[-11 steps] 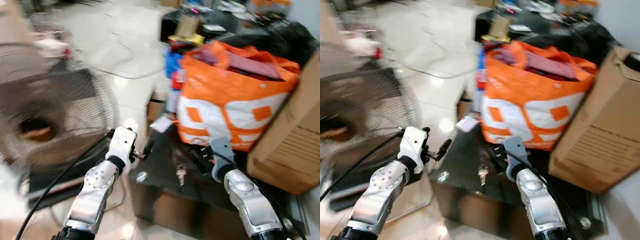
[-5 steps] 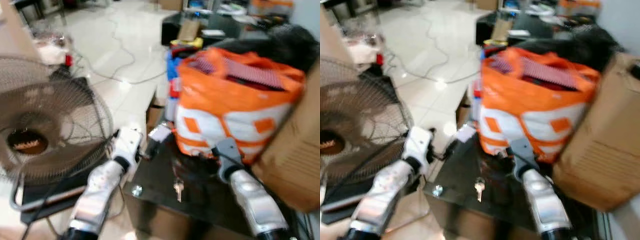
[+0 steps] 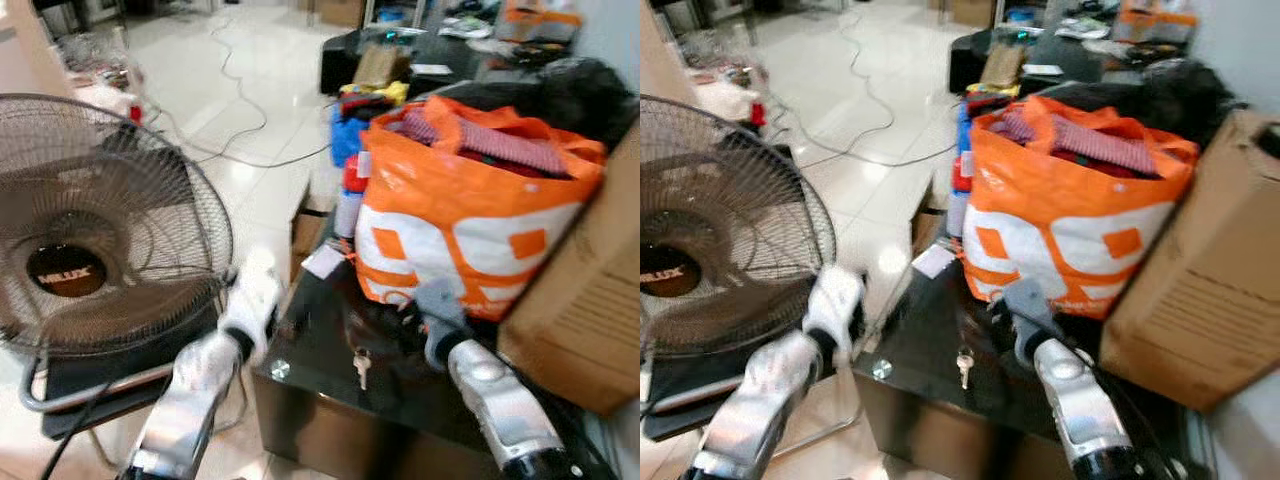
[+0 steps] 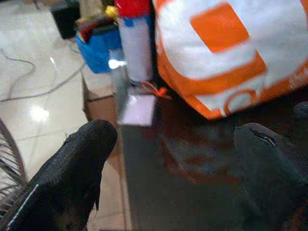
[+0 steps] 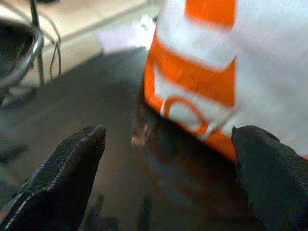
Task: Hang keys on a hook
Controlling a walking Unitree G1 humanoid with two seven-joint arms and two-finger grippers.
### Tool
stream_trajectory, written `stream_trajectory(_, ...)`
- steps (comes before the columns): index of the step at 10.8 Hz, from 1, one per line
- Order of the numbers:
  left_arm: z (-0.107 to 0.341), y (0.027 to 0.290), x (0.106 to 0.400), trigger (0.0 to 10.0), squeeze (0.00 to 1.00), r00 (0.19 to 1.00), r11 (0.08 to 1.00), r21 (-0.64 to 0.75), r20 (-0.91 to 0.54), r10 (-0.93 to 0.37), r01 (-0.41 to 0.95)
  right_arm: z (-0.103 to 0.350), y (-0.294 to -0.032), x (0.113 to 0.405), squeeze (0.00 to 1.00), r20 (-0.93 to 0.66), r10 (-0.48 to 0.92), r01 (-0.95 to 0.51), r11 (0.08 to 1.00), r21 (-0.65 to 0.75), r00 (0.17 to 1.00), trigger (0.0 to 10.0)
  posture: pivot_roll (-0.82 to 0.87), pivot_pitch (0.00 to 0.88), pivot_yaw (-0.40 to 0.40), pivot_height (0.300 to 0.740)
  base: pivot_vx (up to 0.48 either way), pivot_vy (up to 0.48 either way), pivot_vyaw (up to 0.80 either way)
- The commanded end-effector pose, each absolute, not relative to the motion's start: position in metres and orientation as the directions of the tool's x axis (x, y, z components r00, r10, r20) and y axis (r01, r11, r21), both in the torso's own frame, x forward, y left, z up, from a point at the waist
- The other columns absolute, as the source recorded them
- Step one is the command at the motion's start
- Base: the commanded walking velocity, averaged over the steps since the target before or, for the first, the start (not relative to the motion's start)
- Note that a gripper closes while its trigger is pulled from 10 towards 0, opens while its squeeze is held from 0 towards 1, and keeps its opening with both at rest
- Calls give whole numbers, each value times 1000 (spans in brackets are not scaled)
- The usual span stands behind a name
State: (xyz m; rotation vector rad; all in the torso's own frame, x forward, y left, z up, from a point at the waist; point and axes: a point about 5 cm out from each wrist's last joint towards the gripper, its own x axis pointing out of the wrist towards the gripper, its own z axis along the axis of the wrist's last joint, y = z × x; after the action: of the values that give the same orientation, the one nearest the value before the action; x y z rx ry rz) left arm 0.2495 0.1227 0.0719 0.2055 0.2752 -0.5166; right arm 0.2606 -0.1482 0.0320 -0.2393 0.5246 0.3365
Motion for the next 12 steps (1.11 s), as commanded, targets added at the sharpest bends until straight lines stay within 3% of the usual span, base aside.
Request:
stream_trajectory(1, 72, 121, 246, 10000, 0, 823, 839, 134, -324, -466, 528, 28, -147, 262, 1000, -538, 266, -387, 914, -124, 800, 10000, -137, 0, -63, 740, 0, 0, 0)
stream_trajectory(3, 68, 132, 231, 10000, 0, 803, 831, 125, -369, -468, 542, 8, -130, 257, 1000, -581, 307, -381, 925, -5, 753, 10000, -113, 0, -82, 740, 0, 0, 0)
stream_trajectory(4, 67, 143, 221, 10000, 0, 791, 826, 124, -396, -466, 549, -1, -115, 255, 0, -590, 325, -379, 925, 35, 739, 10000, -84, 10, -89, 740, 0, 0, 0)
stream_trajectory(9, 81, 162, 200, 10000, 0, 745, 790, 108, -430, -510, 603, -17, -84, 260, 0, -600, 259, -223, 965, 136, 757, 10000, -29, 82, -73, 740, 0, 0, 0)
stream_trajectory(10, 83, 162, 199, 10000, 0, 745, 790, 108, -431, -509, 603, -20, -79, 259, 0, -605, 248, -215, 968, 128, 757, 5608, -24, 85, -70, 740, 0, 0, 0)
stream_trajectory(11, 84, 162, 198, 10000, 0, 743, 789, 108, -433, -510, 605, -22, -76, 257, 0, -613, 222, -213, 973, 88, 759, 2039, -20, 94, -64, 740, 0, 0, 0)
stream_trajectory(12, 85, 162, 196, 10000, 0, 739, 787, 106, -436, -513, 608, -24, -74, 257, 0, -617, 199, -206, 977, 61, 761, 196, -17, 102, -63, 740, 0, 0, 0)
